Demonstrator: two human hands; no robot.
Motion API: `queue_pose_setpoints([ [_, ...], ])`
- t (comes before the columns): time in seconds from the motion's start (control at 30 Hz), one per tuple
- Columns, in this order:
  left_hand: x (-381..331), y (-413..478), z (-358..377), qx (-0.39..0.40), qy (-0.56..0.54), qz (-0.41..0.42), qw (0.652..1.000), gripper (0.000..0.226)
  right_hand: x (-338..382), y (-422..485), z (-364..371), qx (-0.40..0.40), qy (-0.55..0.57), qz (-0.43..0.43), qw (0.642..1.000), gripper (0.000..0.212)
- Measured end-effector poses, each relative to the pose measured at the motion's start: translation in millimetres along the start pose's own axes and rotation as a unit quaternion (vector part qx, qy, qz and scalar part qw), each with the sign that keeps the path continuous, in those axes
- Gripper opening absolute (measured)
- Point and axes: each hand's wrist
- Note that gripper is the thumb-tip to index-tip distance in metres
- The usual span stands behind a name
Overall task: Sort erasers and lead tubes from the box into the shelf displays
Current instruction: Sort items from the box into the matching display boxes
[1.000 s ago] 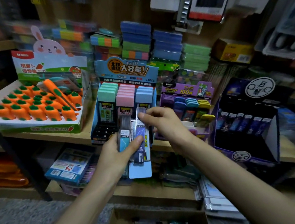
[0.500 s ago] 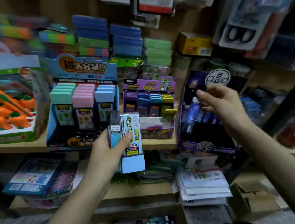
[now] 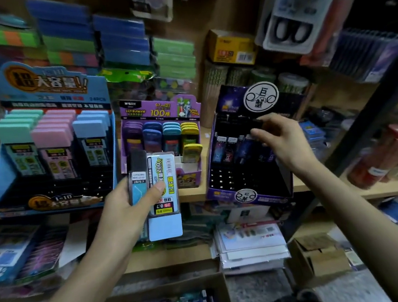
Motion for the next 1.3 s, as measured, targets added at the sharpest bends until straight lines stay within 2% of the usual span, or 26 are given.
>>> queue_pose_setpoints([
  [0.13,0.0,-0.8,2.2,0.002,-0.004,0.004,1.000,0.024,-5.1,-1.6,2.0,0.031,-0.023,-0.012,0.999,0.010],
  [0.33,2.1,-3.7,4.5,0.011,-0.005,0.010,1.000,0.030,-4.8,6.9,15.1,-0.002,-0.029,0.062,0.998,0.012],
  [0.53,0.1,-6.3,6.5,0.021,-0.007,0.011,1.000,0.027,12.4,1.3,12.2,-0.005,-0.191,0.069,0.979,0.031],
  [0.6,-0.7,-8.3,5.9,0.020,-0.010,0.010,1.000,0.023,21.7,-11.5,9.0,-0.053,-0.271,0.047,0.960,0.035],
  [0.63,-1.0,-9.1,5.5,0.021,-0.010,0.011,1.000,0.020,29.2,-21.6,9.1,-0.079,-0.270,0.029,0.959,0.035],
  [0.7,-2.1,-11.2,5.6,0.023,-0.010,0.016,1.000,0.017,48.6,-44.2,13.8,-0.056,-0.142,0.009,0.988,0.030],
  [0.77,-2.9,-13.4,7.0,0.026,-0.012,0.018,0.999,0.016,69.3,-69.4,26.3,0.073,0.030,0.052,0.995,0.027],
  [0.83,-4.6,-15.9,7.1,0.017,-0.015,0.021,1.000,0.016,83.0,-96.8,44.7,0.247,0.113,0.118,0.955,0.019],
  [0.9,-6.5,-17.5,5.1,0.001,-0.024,0.027,0.999,0.019,88.4,-119.4,65.6,0.360,0.179,0.165,0.901,0.006],
  [0.97,-9.3,-17.8,2.1,-0.014,-0.040,0.031,0.999,0.023,89.9,-132.0,80.4,0.361,0.243,0.190,0.880,0.015],
  [1.2,-13.9,-15.7,-24.7,-0.029,-0.008,0.058,0.998,0.029,99.0,-136.0,98.3,0.271,0.301,0.198,0.892,0.024],
  [1.3,-17.3,-11.5,-48.0,-0.058,-0.017,0.061,0.996,0.016,107.1,-126.4,100.3,0.248,0.304,0.171,0.904,0.017],
])
Point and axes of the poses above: each hand's wrist, its own y-axis towards the middle knuckle, its own z-axis out of the palm, x = y × z, and after that the axes turned 7 degrees about z, right-handed
